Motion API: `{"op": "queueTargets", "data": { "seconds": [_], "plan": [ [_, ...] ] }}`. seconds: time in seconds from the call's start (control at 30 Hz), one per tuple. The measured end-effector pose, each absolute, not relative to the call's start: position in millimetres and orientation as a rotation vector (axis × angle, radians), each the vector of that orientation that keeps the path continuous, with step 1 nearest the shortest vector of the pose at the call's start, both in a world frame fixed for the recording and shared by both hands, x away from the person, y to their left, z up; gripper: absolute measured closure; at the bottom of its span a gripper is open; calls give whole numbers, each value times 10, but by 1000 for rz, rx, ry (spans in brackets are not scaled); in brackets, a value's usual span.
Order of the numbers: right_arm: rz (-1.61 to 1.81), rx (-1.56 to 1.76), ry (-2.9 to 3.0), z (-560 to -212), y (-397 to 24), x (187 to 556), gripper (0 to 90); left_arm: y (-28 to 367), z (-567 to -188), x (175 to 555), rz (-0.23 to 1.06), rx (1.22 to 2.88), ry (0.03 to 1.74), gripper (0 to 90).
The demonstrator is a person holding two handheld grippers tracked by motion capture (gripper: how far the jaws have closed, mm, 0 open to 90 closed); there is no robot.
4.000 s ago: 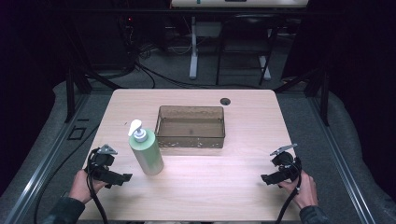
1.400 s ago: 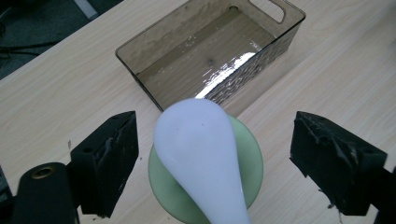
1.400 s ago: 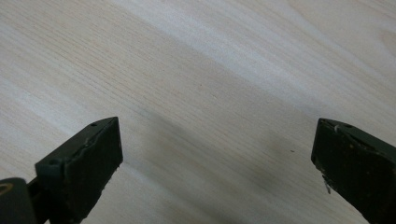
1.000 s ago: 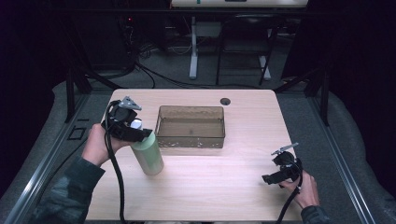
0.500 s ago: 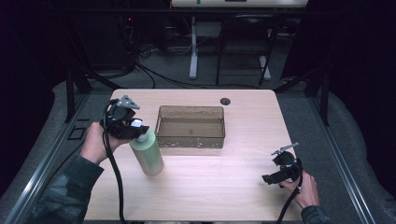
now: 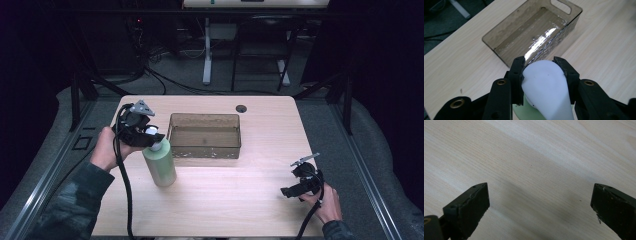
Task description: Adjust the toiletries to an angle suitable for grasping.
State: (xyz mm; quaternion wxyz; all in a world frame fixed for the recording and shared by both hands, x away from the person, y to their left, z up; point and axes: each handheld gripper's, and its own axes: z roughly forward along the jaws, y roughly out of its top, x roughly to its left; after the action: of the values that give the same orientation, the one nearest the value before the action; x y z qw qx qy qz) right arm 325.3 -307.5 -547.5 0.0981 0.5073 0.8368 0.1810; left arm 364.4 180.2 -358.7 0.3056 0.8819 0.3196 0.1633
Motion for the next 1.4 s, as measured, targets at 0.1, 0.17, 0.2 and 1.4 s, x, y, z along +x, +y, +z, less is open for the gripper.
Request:
{"op": "queueTargets", "data": {
  "seconds": [0.1,0.17,0.2,1.4],
  "plan": [
    [542,1503,2478,-5473,-3071,3252,17,1770,-3583,3658,427,2342,829,625],
    [538,1500,2477,-5476,-3073,3253,18,1745,-3581,3667,425,2350,814,625],
    [537,1499,2478,-5477,-3075,3254,18,1732,-3580,3673,422,2354,805,625],
    [538,1489,2483,-5481,-3077,3250,23,1650,-3619,3720,350,2358,791,627]
  ]
}}
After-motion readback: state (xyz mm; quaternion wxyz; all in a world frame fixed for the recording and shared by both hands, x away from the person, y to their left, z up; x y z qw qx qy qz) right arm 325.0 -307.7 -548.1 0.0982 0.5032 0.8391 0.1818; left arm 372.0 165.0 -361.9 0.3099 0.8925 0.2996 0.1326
